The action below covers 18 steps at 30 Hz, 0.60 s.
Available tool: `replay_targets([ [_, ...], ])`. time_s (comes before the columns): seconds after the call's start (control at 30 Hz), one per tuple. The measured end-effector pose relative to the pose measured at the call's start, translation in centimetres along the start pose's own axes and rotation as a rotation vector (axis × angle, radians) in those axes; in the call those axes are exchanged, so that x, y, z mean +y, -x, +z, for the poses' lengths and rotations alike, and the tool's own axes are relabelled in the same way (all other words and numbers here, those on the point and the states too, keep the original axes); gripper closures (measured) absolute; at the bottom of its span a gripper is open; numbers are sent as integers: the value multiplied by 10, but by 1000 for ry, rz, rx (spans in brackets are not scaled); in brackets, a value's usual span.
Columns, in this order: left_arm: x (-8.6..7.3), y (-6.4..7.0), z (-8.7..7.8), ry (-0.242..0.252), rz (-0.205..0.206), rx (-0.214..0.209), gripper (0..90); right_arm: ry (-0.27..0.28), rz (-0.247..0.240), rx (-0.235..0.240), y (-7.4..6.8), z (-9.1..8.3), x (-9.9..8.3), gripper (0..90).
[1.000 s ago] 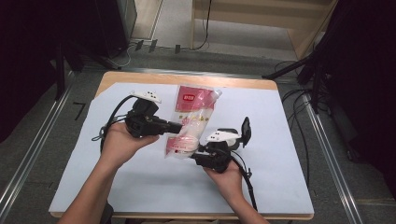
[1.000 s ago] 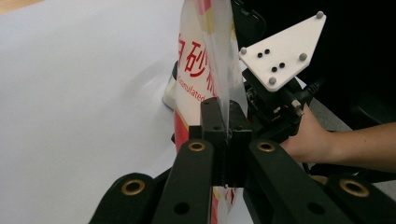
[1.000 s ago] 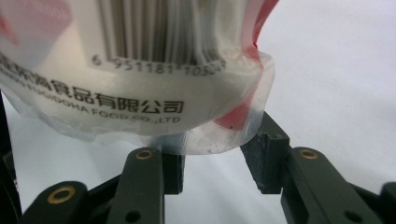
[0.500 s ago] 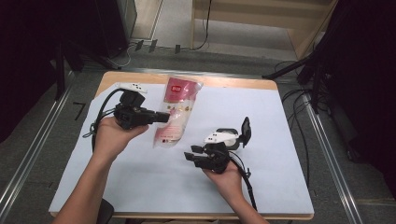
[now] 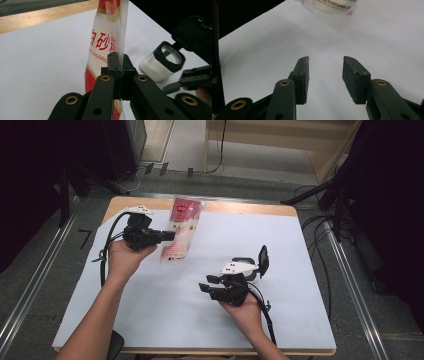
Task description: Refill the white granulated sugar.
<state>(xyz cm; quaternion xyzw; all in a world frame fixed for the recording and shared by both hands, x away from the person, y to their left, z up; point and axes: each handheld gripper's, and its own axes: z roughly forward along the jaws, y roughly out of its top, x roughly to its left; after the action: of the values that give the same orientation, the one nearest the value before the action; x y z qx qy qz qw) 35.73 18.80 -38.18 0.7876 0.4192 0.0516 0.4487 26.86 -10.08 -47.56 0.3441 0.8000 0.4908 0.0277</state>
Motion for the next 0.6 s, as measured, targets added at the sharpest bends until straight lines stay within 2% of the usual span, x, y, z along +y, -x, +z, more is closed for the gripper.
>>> replay_targets([
  [0.2,-4,-14,19,-28,-4,17,900,-5,10,-1,2,-2,0,572],
  [0.23,-6,-15,22,-40,9,33,900,-7,9,1,2,-2,0,572],
  [0.27,-7,-16,24,-26,15,31,900,-12,9,2,3,-1,-1,572],
  [0.33,-9,-19,23,-17,-3,1,900,-13,14,5,3,-1,-1,571],
  [0.43,-12,-21,22,-10,-9,-5,900,-20,16,4,5,-1,-2,572],
  [0.6,-19,-20,17,-26,17,-23,900,-11,15,6,4,-4,0,571],
])
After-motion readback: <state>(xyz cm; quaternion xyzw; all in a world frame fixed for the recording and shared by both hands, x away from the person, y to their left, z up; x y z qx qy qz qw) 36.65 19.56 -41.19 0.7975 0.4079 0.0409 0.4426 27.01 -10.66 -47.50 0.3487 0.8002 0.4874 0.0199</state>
